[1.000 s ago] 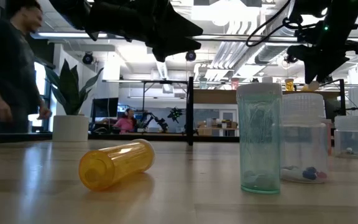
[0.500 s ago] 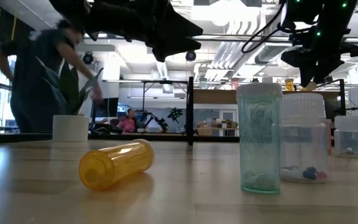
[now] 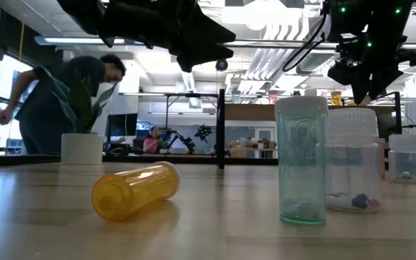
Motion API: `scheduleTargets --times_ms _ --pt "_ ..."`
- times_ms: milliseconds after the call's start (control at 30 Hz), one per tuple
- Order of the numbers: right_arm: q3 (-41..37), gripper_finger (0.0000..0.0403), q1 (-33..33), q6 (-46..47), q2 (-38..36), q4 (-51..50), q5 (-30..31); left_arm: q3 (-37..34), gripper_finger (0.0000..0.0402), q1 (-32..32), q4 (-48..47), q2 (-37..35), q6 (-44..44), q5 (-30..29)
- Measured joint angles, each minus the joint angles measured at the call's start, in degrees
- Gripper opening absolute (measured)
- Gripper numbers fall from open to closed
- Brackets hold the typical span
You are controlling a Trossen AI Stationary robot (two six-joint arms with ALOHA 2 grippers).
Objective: Pick and place medicine bottles onto shelf by color
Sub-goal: Put the top yellow pill bottle on the shelf aligned with the other yellow pill bottle
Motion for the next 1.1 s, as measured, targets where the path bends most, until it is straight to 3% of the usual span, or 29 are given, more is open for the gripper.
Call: scheduleTargets --times_ms 600,900,1100 --pt "0.0 0.0151 0.0 0.67 -0.02 -0.33 -0.25 0.01 0.0241 0.01 -0.08 0.0 0.0 0.0" --pt "0.0 0.0099 0.0 0.58 -0.02 -0.33 -0.14 0.01 0.0241 -0.01 -0.22 0.0 0.0 0.0" --pt "0.0 0.0099 0.49 -1.57 -0.03 -0.33 -0.26 0.01 0.0241 -0.01 -0.92 -0.02 -0.02 0.0"
